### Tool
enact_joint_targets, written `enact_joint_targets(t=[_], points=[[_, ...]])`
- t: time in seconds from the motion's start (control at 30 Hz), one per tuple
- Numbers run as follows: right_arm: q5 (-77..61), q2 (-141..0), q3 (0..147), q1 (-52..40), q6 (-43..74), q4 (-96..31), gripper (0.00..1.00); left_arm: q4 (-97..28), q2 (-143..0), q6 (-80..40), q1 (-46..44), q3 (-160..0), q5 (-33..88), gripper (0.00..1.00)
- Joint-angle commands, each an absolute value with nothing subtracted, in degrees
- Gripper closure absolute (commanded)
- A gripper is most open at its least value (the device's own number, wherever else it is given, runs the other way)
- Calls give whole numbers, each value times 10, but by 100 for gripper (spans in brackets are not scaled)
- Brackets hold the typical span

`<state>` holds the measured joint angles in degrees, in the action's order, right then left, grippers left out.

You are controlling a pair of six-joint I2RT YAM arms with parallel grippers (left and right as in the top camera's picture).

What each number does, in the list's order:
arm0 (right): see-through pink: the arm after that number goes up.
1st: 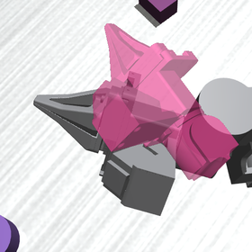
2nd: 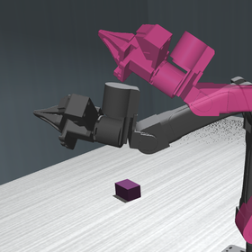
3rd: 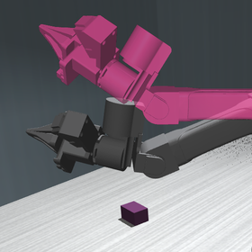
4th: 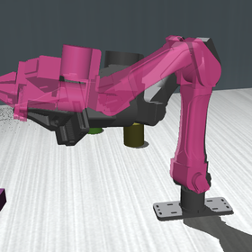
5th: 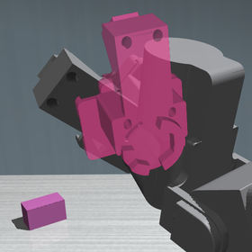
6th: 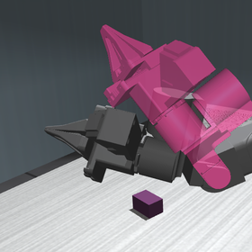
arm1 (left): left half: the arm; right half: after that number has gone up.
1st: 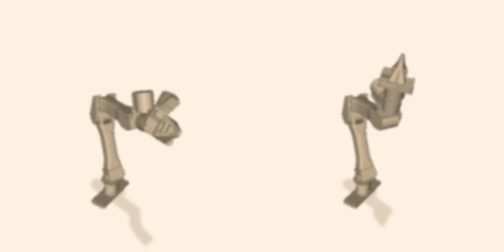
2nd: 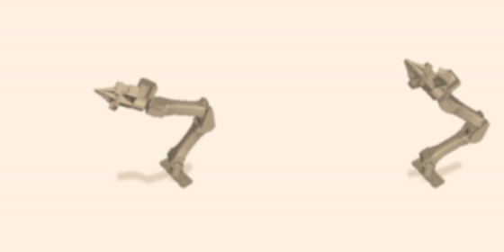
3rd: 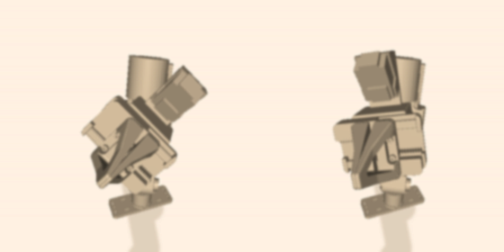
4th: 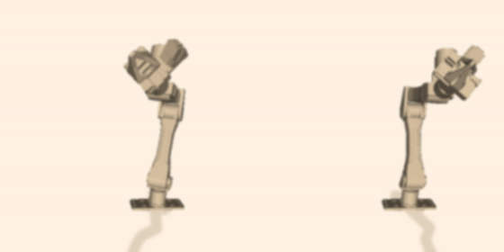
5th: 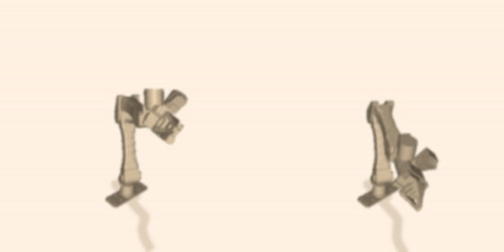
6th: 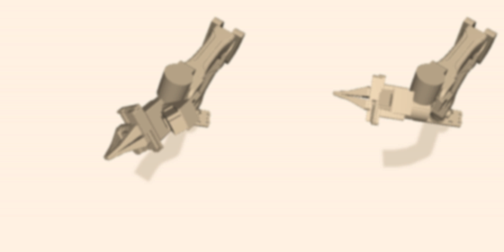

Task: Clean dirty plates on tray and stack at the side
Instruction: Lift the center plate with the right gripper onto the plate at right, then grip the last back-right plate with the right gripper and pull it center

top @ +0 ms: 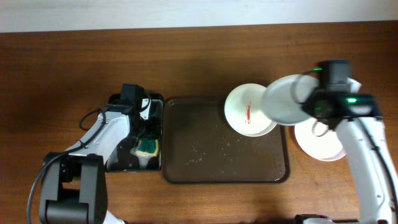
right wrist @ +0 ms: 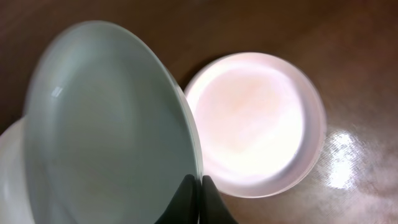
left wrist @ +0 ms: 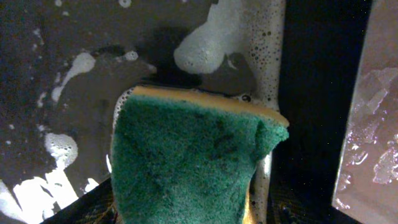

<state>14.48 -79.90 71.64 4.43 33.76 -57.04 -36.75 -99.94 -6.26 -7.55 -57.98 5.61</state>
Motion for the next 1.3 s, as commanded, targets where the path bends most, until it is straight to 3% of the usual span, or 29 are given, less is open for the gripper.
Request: enact_joint_targets(t=[0.0,0.17,0.37,0.4,0.53,0.6,0.73,0.83,0.87,0.93,1.03,1.1,1.2,1.27], points=[[34,-816,716,169,312,-573,96,-369,-1004,-62,-78,-582,62,26],[-8,-893,715,348,302,-582,96,-370,-1004,-62,-78,-582,62,26],[-11,-933,715,371,288,-634,95,-369,-1004,-62,-78,-582,62,25],[-12,-933,715,371,288,-650,78,-369,-1004,-62,-78,-582,62,25],[-82,-933,715,369,287,-666,76,-369,-1004,-62,-78,-582,62,25],[-171,-933,715,326,211,-631,74,-370,-1004,-62,-78,-582,62,25],[-161,-934,715,164,95,-495,72,-378,-1004,-62,-78,-582,62,23],[-74,-952,715,67,90,-423,66,-382,-1004,-62,-78,-582,62,23],[-64,-963,715,51,90,-415,59,-382,-1004,-62,-78,-582,62,23],[-62,-995,715,32,90,-389,57,-383,-1004,-62,-78,-582,62,23],[-63,-1058,715,19,90,-359,59,-383,-1004,-62,-78,-582,62,23],[-69,-1092,715,19,93,-357,65,-383,-1004,-62,-78,-582,62,23],[-128,-1108,715,19,92,-368,96,-383,-1004,-62,-78,-582,62,22],[-167,-1108,715,19,93,-412,96,-383,-1004,-62,-78,-582,62,23]])
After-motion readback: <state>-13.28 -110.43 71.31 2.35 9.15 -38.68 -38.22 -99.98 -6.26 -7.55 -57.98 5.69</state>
